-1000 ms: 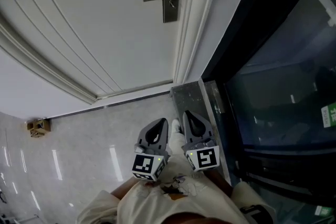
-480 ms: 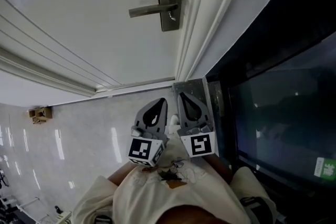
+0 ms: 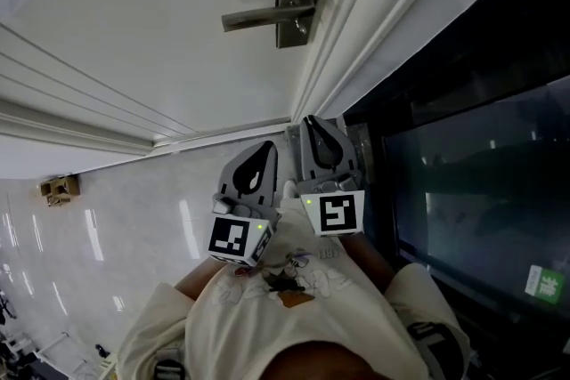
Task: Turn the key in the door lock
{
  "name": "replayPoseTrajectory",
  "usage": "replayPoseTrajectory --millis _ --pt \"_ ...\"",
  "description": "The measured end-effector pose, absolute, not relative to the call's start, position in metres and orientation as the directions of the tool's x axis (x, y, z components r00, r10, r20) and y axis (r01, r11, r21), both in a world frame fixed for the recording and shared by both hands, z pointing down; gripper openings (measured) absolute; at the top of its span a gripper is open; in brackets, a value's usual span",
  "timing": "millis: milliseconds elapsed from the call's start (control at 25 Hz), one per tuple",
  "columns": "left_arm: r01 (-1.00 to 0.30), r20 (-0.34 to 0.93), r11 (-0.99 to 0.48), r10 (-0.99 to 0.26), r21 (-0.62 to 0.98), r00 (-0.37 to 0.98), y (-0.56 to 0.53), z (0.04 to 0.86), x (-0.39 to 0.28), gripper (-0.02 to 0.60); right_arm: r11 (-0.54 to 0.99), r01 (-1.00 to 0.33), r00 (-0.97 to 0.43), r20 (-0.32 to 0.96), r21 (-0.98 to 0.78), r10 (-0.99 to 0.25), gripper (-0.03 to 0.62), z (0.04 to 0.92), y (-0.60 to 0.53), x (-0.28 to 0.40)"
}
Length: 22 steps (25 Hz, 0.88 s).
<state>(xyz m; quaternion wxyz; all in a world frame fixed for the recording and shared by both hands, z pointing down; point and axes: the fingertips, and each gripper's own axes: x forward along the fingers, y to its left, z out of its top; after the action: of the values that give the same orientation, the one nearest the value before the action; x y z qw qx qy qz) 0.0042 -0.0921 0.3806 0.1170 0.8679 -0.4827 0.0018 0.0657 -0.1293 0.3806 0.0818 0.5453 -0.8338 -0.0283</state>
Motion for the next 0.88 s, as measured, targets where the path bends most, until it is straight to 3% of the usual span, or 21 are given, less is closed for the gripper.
replayPoseTrajectory --millis 320,400,880 --pt "-0.830 0.114 -0.514 -0.831 0.215 0.544 -0.097 0.383 -0.016 0.006 0.355 -0.907 -0.345 0.087 0.225 -0.935 0.015 0.364 -0.167 0.054" --pt "-0.828 0.114 -0.513 -0.830 0.226 0.545 -0.097 0.383 -0.019 0.006 0.341 -0.904 -0.329 0.090 0.258 -0.940 0.062 0.360 -0.176 0.053" --pt "-0.830 0.116 -0.514 -0.831 0.215 0.544 -0.091 0.385 -0.028 0.006 0.222 -0.905 -0.233 0.014 0.363 -0.972 0.078 0.330 -0.229 0.055"
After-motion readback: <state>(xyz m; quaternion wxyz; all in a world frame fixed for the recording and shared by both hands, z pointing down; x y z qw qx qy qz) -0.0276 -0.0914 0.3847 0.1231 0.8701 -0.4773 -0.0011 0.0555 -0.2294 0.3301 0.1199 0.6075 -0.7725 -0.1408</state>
